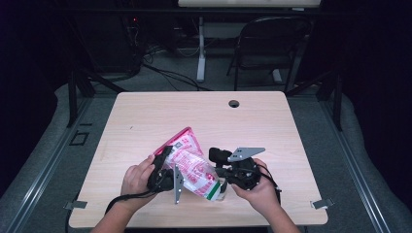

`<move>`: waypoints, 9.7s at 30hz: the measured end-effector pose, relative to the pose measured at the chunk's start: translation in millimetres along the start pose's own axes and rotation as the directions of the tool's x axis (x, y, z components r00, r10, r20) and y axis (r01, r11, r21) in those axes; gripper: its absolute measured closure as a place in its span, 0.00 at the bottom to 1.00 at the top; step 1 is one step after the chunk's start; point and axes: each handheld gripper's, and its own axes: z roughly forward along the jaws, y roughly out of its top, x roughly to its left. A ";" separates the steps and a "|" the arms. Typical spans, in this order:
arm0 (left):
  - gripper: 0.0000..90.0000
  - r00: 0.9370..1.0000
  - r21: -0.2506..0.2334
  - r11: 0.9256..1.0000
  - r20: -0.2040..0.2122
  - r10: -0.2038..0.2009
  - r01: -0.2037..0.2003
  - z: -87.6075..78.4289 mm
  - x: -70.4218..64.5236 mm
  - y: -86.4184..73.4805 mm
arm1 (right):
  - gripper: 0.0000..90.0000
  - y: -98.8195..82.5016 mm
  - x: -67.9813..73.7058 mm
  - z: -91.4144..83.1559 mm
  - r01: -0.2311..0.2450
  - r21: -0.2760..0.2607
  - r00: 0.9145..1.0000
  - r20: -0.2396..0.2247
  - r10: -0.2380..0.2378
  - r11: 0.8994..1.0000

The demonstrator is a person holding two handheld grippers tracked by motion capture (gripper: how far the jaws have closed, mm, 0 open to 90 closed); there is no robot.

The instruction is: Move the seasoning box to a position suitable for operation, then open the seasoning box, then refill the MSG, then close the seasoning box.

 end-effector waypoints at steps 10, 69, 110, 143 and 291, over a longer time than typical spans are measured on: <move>0.78 1.000 -0.005 1.000 -0.013 0.012 -0.012 -0.6 0.8 1.5 | 1.00 -0.9 -0.3 1.2 -0.006 -0.005 1.000 0.000 0.006 1.000; 0.78 0.998 -0.010 0.999 -0.025 0.052 -0.052 -3.2 5.6 7.2 | 1.00 -5.1 -1.2 1.6 -0.012 -0.016 1.000 -0.001 0.012 1.000; 0.78 0.995 -0.020 0.996 -0.043 0.088 -0.089 -5.2 9.9 13.8 | 1.00 -9.3 -3.2 2.8 -0.028 -0.027 1.000 -0.005 0.028 0.999; 0.78 0.994 -0.026 0.995 -0.053 0.098 -0.100 -6.0 12.5 16.9 | 1.00 -9.2 -3.7 3.8 -0.028 -0.023 1.000 -0.005 0.028 0.999; 0.78 0.991 -0.049 0.992 -0.077 0.110 -0.114 -10.2 22.0 24.7 | 1.00 -9.7 -2.2 5.7 -0.030 -0.027 0.999 -0.012 0.030 0.999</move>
